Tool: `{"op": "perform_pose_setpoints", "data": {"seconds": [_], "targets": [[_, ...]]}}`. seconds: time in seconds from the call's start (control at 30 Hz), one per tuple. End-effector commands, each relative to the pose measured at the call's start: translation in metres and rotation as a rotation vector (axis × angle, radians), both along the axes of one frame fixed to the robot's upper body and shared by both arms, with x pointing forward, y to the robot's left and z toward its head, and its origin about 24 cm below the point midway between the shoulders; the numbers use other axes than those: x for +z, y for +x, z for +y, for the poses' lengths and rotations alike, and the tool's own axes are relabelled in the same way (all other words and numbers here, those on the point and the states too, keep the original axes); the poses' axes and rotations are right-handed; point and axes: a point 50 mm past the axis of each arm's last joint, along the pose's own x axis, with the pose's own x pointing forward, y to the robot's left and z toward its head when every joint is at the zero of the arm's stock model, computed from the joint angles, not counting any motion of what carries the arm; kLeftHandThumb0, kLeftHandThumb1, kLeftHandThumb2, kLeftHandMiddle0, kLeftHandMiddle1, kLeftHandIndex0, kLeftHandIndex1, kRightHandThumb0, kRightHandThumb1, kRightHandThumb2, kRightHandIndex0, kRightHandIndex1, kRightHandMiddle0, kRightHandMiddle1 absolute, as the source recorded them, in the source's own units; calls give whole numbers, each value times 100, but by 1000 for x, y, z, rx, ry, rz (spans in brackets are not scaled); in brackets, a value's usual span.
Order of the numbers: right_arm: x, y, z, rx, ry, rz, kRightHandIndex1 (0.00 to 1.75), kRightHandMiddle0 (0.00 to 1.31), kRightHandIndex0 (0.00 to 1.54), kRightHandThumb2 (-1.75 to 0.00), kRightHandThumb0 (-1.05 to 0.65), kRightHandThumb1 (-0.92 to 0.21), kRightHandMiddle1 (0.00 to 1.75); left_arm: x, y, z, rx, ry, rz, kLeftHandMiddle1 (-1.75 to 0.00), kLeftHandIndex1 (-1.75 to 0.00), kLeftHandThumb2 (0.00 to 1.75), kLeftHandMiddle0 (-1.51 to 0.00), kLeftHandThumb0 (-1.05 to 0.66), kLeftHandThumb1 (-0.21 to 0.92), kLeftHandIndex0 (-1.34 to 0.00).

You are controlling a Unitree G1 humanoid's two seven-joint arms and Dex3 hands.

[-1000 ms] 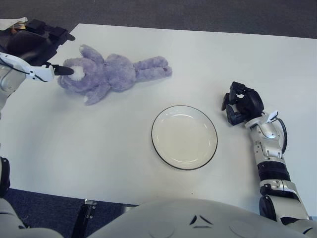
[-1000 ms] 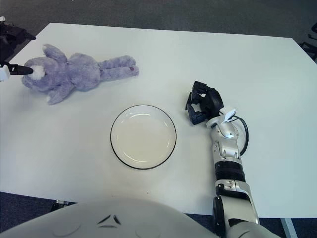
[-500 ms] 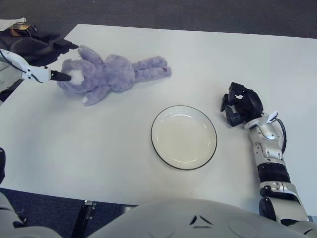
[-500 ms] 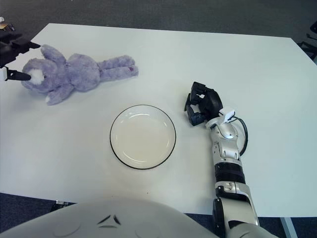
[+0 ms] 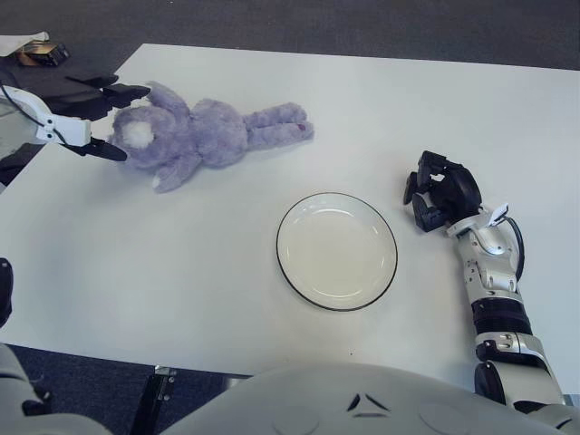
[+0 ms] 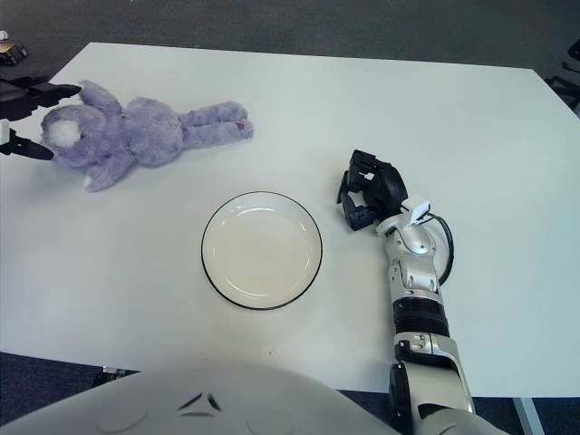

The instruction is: Put the doll into the plate.

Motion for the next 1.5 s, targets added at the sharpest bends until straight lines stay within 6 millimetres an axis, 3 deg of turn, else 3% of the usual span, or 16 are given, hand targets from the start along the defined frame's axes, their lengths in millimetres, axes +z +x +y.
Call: {"op": "perform_pose_setpoints", "data": {"seconds": [0.0, 0.43, 0.5, 0.57, 0.63, 0.77, 1.47], "targets": [[-21, -12, 0, -12, 43, 85, 147, 83, 99, -175, 0, 16, 175, 1, 2, -5, -22, -6, 25, 0, 0, 36, 0, -105, 92, 0], [-19, -12, 2, 1, 39, 88, 149, 80, 99, -175, 0, 15, 175, 2, 2, -11, -62, -22, 97, -10, -4, 60, -14, -103, 92, -1], [-19, -12, 1, -5, 31, 92, 149, 80, 99, -175, 0, 15, 175, 2, 2, -12, -68, -26, 100, -15, -9, 62, -14, -102, 92, -1], [-18, -13, 1, -9, 26, 93, 149, 80, 99, -175, 0, 15, 175, 2, 2, -13, -72, -28, 100, -35, -14, 63, -6, -100, 92, 0], [-18, -12, 1, -15, 24, 95, 149, 81, 98, -175, 0, 15, 175, 1, 3, -14, -77, -30, 97, -44, -17, 63, -3, -99, 92, 0], [-19, -12, 1, -21, 24, 95, 149, 81, 98, -175, 0, 15, 175, -2, 4, -16, -85, -48, 90, -53, -23, 61, -1, -98, 92, 0], [-15, -16, 5, 3, 37, 103, 143, 82, 102, -175, 0, 17, 175, -29, 17, -45, -133, -115, 137, -56, -46, 49, -2, -98, 92, 0]]}}
